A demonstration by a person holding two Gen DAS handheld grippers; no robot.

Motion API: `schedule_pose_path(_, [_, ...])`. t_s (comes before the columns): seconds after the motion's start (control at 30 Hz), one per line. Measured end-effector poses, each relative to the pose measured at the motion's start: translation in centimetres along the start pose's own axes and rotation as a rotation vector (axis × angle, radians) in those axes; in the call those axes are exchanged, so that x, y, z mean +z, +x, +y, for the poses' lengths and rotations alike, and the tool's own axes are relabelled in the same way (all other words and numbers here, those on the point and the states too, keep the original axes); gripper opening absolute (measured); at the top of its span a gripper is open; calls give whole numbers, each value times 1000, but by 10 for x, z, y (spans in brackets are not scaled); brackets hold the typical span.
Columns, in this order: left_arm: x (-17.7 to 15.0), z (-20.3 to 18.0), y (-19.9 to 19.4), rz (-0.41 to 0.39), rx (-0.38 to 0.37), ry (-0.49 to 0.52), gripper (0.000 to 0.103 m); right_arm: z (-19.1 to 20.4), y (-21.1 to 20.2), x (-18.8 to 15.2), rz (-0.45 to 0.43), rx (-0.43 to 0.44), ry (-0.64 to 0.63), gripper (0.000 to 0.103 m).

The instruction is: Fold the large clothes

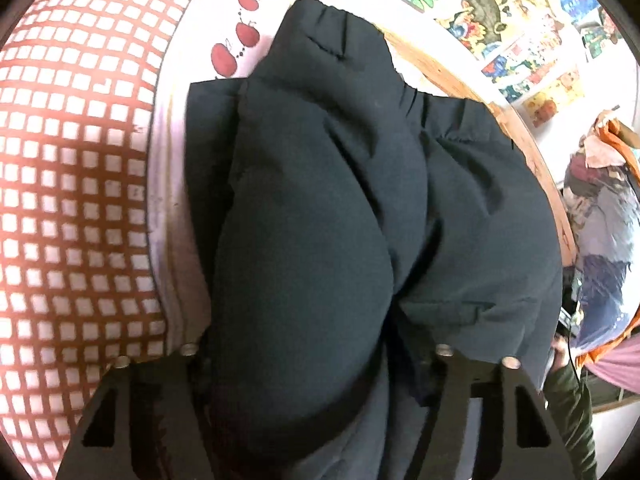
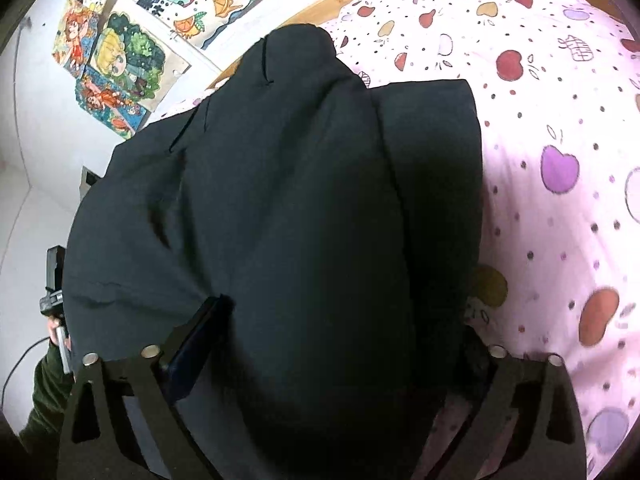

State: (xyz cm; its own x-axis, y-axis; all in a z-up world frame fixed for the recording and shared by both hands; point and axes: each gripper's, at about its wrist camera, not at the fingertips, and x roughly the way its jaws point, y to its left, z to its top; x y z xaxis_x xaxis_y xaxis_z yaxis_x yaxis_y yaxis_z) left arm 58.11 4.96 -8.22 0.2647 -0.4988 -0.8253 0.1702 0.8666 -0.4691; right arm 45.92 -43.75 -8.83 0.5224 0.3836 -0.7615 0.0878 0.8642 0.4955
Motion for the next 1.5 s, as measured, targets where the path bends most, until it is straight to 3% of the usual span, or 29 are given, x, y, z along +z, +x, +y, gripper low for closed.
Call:
schedule_pose_path(0.23, [-15, -2, -31, -44, 78, -17, 30, 22, -23, -4, -57, -54, -2, 41])
schedule_pose_path(0.47, [-24, -17, -65, -87, 111, -10, 19, 49, -59, 6, -143, -71, -36, 16])
schedule_pose_path(0.53, [-26, -17, -75, -99, 104, -14, 18, 61, -73, 8, -172, -31, -52, 15])
schedule_pose_path(0.77, [-53, -28, -115, -130, 78, 8, 17, 107, -123, 14, -230, -41, -169, 14])
schedule_pose_path(0.9, [-69, -44, -133, -135, 55, 25, 17, 104, -161, 4, -262, -44, -178, 14])
schedule_pose_path(1.13, [-108, -86, -158, -115, 80, 57, 17, 101, -216, -22, -257, -84, -187, 14])
schedule_pose_path(1.33, [-139, -102, -159, -115, 120, 72, 17, 96, -229, -50, -229, -88, -182, 14])
schedule_pose_path(1.5, [-159, -93, -140, -98, 151, 65, 17, 83, -210, -68, -183, -99, -160, 14])
